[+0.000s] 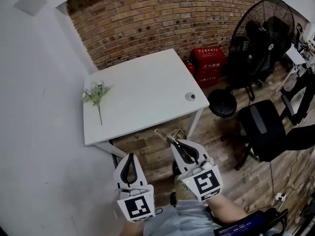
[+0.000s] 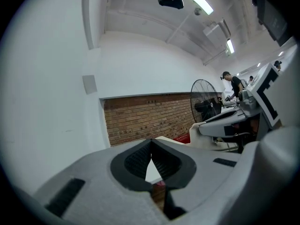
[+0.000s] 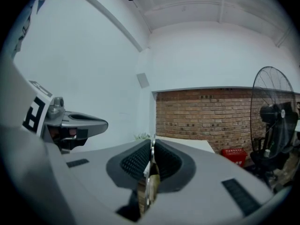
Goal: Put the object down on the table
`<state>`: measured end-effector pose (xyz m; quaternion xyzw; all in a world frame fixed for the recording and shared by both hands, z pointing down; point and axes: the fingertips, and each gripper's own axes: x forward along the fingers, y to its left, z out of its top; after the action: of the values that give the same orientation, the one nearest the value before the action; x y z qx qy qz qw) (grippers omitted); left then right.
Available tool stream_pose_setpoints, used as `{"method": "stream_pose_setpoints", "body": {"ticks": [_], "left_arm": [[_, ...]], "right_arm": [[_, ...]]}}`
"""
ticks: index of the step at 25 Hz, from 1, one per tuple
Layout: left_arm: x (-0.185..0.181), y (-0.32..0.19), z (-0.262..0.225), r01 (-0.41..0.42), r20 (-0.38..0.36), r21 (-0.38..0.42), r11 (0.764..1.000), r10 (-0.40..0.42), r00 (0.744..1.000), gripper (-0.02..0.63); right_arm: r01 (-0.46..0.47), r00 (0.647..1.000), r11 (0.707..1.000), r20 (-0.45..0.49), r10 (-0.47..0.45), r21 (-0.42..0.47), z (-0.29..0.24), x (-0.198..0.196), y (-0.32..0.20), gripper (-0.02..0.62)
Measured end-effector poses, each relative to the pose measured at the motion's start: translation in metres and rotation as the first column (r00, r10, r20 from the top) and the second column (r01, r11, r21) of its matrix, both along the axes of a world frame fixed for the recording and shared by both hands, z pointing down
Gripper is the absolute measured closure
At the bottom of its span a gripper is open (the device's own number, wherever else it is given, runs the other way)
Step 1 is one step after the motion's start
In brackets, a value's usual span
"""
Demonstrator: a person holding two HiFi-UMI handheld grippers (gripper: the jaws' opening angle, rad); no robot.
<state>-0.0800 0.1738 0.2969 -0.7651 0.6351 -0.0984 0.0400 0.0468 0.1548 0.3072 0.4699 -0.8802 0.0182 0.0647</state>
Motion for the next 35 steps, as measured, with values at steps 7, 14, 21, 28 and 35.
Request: {"method": "stream_pose_setpoints", "body": {"ticks": [7,14,21,28,35], "left_arm": [[0.004,-0.044,0.019,-0.006,0.005,-0.039,0.999,0.006,1.000,0.598],[0.011,-0.106,0.040,-0.002,0.039,-0.100,0.995,0.006,0.999,0.597],[0.014,-0.172,0.039,0.022,0.062,-0.112,0.993,-0.016,0.998,0.597],[0.009,-0.224,0.022,0.069,0.071,-0.079,0.995,-0.063,0.995,0.598],[0.003,-0.250,-0.004,0.127,0.074,-0.009,0.992,-0.126,0.989,0.598]], "right_arm": [[-0.010,1.000,0.999,0.012,0.011,-0.044,0.021,0.006,-0.042,0.561],[-0.016,0.999,0.995,0.031,0.019,-0.100,0.044,0.017,-0.107,0.561],[0.006,0.999,0.993,0.043,-0.001,-0.115,0.048,0.021,-0.178,0.561],[0.061,0.997,0.995,0.053,-0.057,-0.082,0.030,0.012,-0.238,0.561],[0.132,0.989,0.991,0.063,-0.131,-0.005,0.001,-0.003,-0.274,0.561]]}}
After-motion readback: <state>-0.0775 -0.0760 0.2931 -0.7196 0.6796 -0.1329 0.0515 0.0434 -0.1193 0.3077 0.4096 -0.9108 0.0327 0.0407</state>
